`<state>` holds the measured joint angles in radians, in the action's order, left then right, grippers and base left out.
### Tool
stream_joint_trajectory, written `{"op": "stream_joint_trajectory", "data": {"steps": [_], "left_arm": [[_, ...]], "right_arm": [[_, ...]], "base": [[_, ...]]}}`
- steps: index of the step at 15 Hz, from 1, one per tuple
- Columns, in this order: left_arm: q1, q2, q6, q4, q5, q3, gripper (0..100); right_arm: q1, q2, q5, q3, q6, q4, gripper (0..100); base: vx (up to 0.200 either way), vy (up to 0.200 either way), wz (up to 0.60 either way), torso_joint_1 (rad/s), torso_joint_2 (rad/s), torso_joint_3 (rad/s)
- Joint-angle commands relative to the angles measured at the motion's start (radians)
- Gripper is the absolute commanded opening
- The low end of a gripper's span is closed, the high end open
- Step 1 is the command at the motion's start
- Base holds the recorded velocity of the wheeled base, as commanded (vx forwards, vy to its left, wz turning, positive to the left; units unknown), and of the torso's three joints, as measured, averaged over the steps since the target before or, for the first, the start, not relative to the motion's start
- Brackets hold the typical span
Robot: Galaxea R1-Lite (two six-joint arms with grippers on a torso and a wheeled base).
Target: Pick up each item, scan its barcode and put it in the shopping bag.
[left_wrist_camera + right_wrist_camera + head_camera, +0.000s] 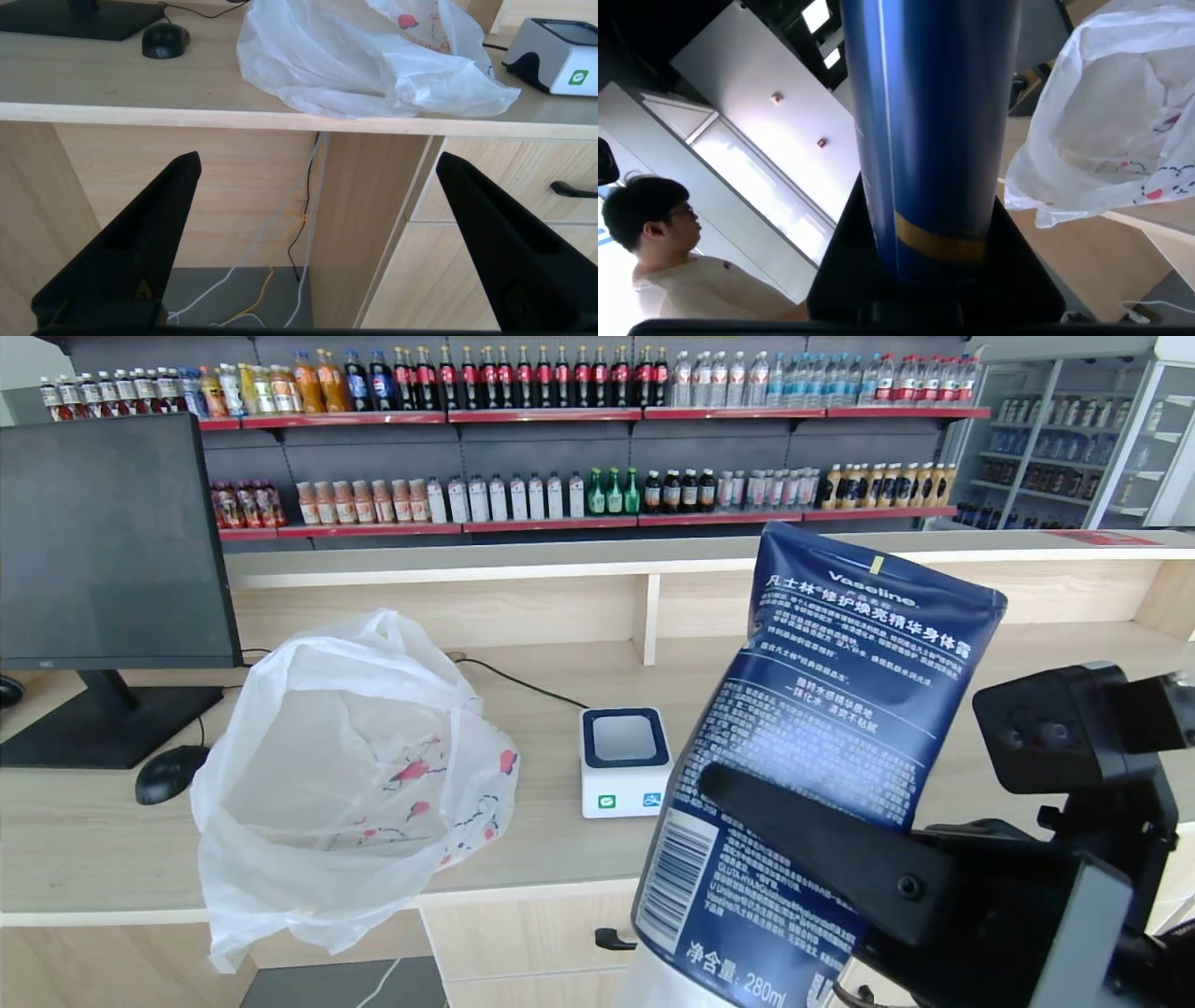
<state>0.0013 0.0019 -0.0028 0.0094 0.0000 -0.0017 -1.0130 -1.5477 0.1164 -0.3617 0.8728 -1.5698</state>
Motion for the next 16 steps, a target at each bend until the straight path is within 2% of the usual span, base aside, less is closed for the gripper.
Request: {"op": "stream_joint_trajectory", "data": {"steps": [1,13,16], "left_arm": [[0.0,0.0,0.0,0.0,0.0,0.0,100],[0.0,0.0,0.0,0.0,0.0,0.0,100],[0.0,0.0,0.0,0.0,0.0,0.0,100]], "right_arm": [[-0.006,-0.008,0.0,-0.002,0.0,-0.001,0],[-0.016,-0.008,0.002,-0.014,-0.006,-0.001,0],[-0.016,-0.009,0.002,-0.01,-0.051,-0.001,0]], "base": [[0.0,0.0,0.0,0.0,0.0,0.0],[0.0,0.0,0.0,0.0,0.0,0.0],[0.0,0.0,0.0,0.0,0.0,0.0]]}}
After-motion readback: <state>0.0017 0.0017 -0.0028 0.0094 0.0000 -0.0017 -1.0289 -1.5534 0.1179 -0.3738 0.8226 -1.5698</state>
